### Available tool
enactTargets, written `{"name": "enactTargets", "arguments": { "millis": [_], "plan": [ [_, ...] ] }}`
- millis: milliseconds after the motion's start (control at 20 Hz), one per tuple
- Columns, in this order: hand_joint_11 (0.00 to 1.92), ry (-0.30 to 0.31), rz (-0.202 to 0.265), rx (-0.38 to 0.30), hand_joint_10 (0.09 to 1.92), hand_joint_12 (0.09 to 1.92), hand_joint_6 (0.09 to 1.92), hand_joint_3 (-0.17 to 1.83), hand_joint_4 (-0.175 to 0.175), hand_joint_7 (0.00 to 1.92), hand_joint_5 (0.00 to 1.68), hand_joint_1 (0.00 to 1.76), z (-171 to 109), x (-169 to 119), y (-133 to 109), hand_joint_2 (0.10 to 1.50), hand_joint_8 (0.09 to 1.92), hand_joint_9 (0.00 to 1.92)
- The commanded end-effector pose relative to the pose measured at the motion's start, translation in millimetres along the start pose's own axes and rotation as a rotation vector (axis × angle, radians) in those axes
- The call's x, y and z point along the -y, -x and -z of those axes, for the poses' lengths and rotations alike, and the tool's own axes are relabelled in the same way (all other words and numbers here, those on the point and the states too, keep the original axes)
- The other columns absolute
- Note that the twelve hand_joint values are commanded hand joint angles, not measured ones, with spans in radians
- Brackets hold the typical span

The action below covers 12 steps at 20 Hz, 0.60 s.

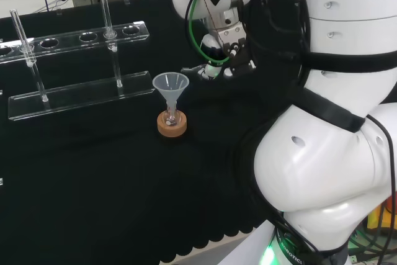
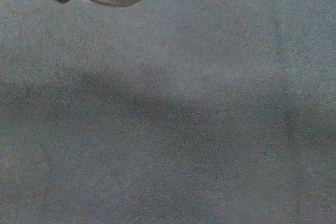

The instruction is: Pick up the weighing funnel.

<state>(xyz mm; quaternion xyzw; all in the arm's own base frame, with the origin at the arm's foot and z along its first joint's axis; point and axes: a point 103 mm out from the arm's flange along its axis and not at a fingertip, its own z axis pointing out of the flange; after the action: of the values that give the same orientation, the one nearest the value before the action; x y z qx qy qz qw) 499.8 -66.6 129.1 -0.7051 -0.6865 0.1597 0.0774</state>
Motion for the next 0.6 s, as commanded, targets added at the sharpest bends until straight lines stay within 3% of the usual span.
{"name": "enactTargets", "arguments": {
  "millis": [50,600],
  "plan": [
    [0.82,-0.006,-0.009,-0.002,0.38,1.12,1.05,0.68,0.175,0.76,1.06,1.06,26.0,23.4,19.0,0.75,0.61,1.10],
    [0.84,0.017,-0.027,0.024,0.37,1.10,1.05,0.69,0.175,0.76,1.07,1.06,71.3,68.5,36.0,0.74,0.62,1.11]
  ]
}}
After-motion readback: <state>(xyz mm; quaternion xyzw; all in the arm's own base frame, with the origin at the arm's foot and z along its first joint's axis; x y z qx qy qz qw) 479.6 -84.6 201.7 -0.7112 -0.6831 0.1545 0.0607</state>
